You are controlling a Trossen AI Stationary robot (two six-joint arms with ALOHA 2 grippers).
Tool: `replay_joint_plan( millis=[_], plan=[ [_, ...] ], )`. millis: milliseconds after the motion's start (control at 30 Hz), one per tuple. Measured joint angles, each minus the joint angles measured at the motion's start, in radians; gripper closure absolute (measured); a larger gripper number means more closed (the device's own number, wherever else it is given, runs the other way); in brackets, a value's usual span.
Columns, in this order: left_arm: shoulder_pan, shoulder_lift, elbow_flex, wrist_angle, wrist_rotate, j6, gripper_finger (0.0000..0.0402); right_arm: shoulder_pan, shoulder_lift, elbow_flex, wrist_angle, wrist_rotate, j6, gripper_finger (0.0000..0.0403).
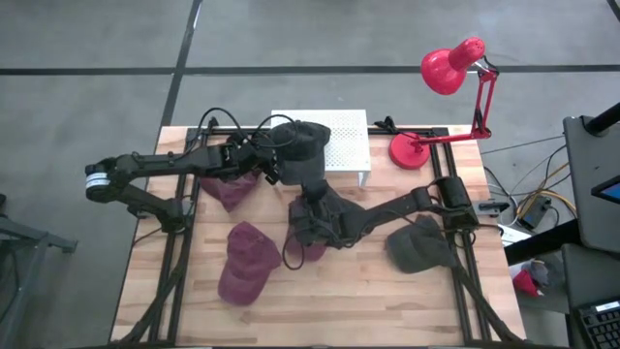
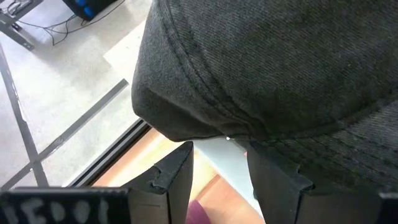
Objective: Pick & Place hat
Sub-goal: Put the bottom left black cap on the shelf
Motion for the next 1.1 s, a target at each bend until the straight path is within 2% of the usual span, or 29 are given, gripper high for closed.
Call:
replay_joint_plan(
  millis=[167,400,733,967,1100],
  plan=[
    [0.000,0.000,0.000,0.001,0.000,0.004,0.0239,0.005,0.000,0.000,0.002,0.009,-0.020,0.0275],
    [0.000,-0.004,0.003,-0.025,0.000,0.020,0.0239,0.020,0.000,0.000,0.005,0.106,-0.037,0.0268],
    [0.000,-0.095,0.013,-0.079,-0.042,-0.003,0.0239,0.059,0.000,0.000,0.007,0.113,-0.009,0.0278],
    [-0.004,-0.198,0.011,-0.140,-0.061,-0.051,0.0239,0.095,0.000,-0.001,0.000,0.221,0.095,0.0273],
    [-0.048,-0.269,0.010,-0.175,-0.080,-0.109,0.0239,0.120,0.002,-0.010,-0.002,0.263,0.206,0.0281]
  ],
)
